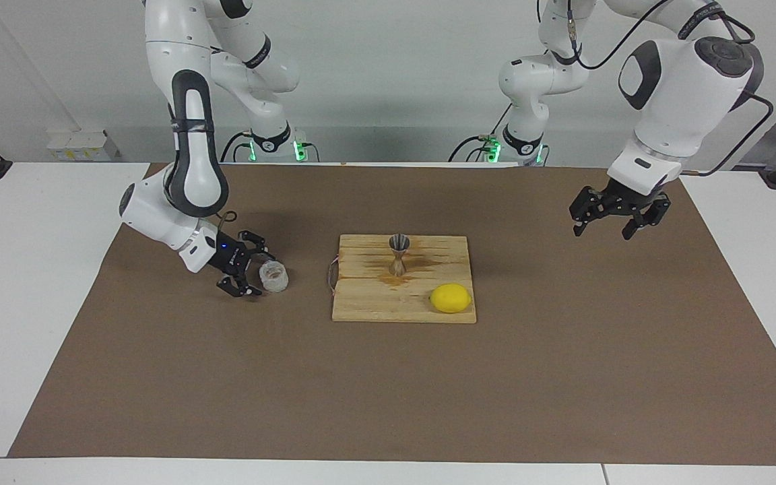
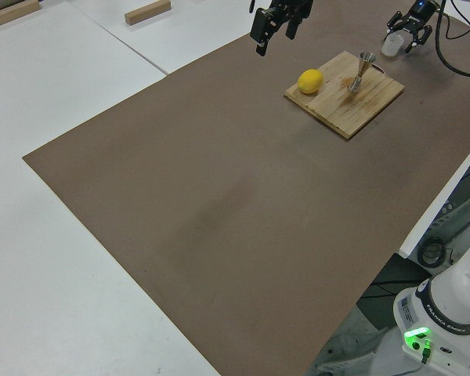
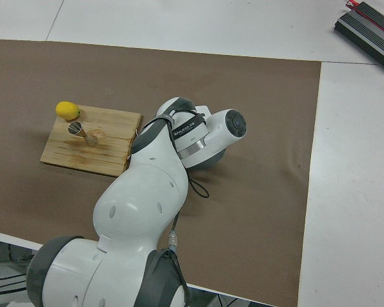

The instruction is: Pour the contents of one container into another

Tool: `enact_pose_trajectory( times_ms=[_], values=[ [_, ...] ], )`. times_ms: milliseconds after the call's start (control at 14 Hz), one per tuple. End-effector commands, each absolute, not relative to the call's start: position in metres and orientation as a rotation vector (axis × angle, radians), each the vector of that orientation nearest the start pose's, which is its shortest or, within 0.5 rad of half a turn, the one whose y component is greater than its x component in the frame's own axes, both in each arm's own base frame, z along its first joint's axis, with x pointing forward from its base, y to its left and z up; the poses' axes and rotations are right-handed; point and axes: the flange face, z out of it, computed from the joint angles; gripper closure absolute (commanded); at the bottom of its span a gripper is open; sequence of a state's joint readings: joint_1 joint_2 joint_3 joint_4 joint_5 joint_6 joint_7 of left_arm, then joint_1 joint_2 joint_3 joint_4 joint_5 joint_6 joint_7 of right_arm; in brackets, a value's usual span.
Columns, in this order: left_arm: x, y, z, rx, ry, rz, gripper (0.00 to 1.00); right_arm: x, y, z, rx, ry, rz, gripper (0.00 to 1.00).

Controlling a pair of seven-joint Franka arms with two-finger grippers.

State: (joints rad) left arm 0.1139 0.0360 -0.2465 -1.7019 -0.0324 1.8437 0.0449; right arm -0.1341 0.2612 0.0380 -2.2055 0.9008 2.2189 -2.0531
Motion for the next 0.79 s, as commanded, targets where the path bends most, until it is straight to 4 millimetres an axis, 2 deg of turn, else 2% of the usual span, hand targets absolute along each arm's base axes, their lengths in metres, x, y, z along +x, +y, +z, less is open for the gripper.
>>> enact_pose_trajectory(
  times_ms=[0, 72, 215, 286, 358, 501, 716],
  values=[
    [0.575, -0.070, 0.578, -3.150, 0.340, -0.178, 0.00, 0.533, -0.023, 0.241, -2.023, -1.543, -0.668, 0.00],
    [0.574, -0.073, 0.582, -3.145, 0.328, -0.182, 0.00, 0.533, -0.022, 0.240, -2.022, -1.544, -0.667, 0.00],
    [0.575, -0.078, 0.596, -3.172, 0.116, -0.210, 0.00, 0.533, -0.021, 0.241, -2.029, -1.537, -0.676, 0.00],
    [0.570, -0.080, 0.594, -3.172, 0.066, -0.149, 0.00, 0.534, -0.021, 0.241, -2.027, -1.546, -0.680, 0.00],
    [0.567, -0.078, 0.591, -3.167, 0.069, -0.097, 0.00, 0.534, -0.020, 0.241, -2.018, -1.563, -0.685, 0.00],
    [0.567, -0.077, 0.592, -3.137, 0.105, -0.098, 0.00, 0.534, -0.017, 0.241, -2.013, -1.569, -0.684, 0.00],
    [0.574, -0.072, 0.618, -3.087, 0.192, -0.171, 0.00, 0.535, -0.007, 0.241, -2.004, -1.582, -0.679, 0.00]
  ],
)
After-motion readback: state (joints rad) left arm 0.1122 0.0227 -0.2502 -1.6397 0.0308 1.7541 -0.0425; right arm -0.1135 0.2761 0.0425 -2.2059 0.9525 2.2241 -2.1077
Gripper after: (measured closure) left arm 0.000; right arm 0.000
